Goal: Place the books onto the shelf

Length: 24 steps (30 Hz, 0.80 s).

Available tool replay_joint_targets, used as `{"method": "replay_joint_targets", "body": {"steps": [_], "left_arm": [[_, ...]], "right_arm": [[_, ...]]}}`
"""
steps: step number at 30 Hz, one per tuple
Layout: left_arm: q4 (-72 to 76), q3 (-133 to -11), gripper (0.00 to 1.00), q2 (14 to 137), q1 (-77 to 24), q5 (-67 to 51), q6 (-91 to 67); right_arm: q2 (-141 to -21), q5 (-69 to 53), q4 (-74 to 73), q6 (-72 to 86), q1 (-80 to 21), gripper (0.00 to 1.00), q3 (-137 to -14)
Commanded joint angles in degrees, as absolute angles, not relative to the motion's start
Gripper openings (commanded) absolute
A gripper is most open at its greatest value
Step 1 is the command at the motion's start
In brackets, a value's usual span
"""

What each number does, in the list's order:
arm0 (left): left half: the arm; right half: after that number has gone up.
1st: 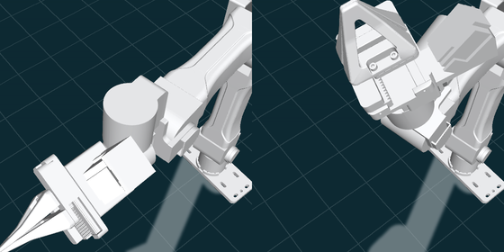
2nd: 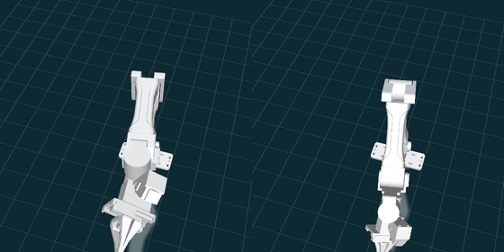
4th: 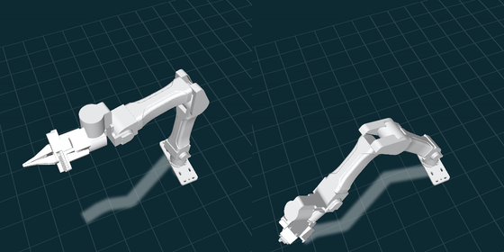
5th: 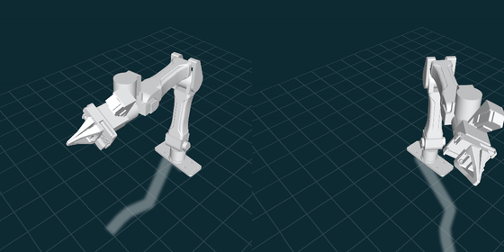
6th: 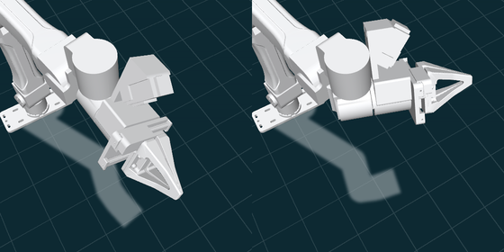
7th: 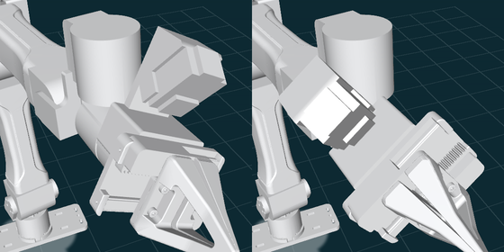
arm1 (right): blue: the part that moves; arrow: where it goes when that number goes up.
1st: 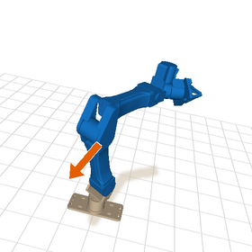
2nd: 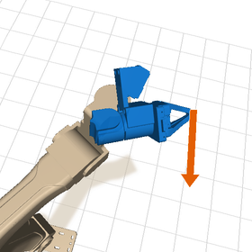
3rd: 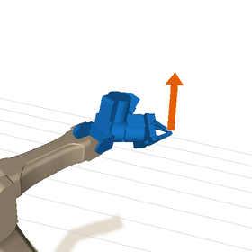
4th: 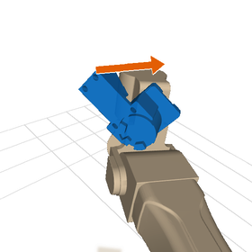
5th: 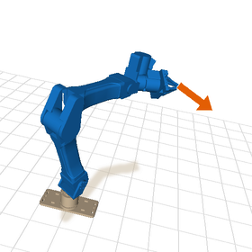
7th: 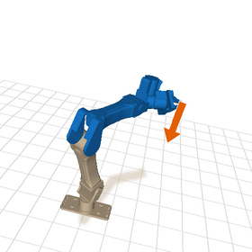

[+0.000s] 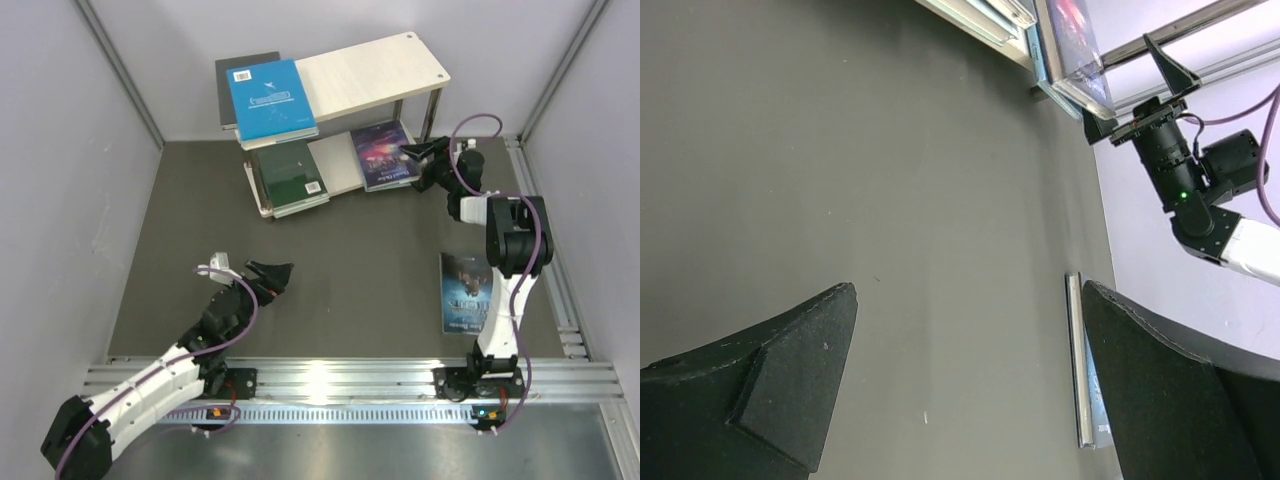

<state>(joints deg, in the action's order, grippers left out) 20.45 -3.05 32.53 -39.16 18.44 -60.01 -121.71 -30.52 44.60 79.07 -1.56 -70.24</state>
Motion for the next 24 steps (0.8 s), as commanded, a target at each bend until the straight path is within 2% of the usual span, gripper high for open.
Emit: {"method": "replay_joint_targets", "body": {"steps": [1, 3, 14, 24], "left_arm": [[23.91, 3.16, 0.98, 32.87, -39.11, 18.02, -59.15], [23.91, 3.08, 0.98, 32.96, -39.11, 18.02, -59.15], [24.08, 2.99, 0.98, 33.40, -39.11, 17.84, -59.15], [24.52, 2.81, 0.97, 34.19, -39.11, 17.67, -59.06]], "right_arm": [[-117.25, -33.83, 35.80, 73.58, -0.44, 0.90, -73.38], [-117.42, -35.59, 29.57, 71.02, -0.44, 0.91, -75.58], [-116.10, -39.99, 18.29, 64.26, 2.29, 1.00, -78.13], [-116.20, -45.44, 12.31, 60.91, 1.76, 1.00, -76.73]]}}
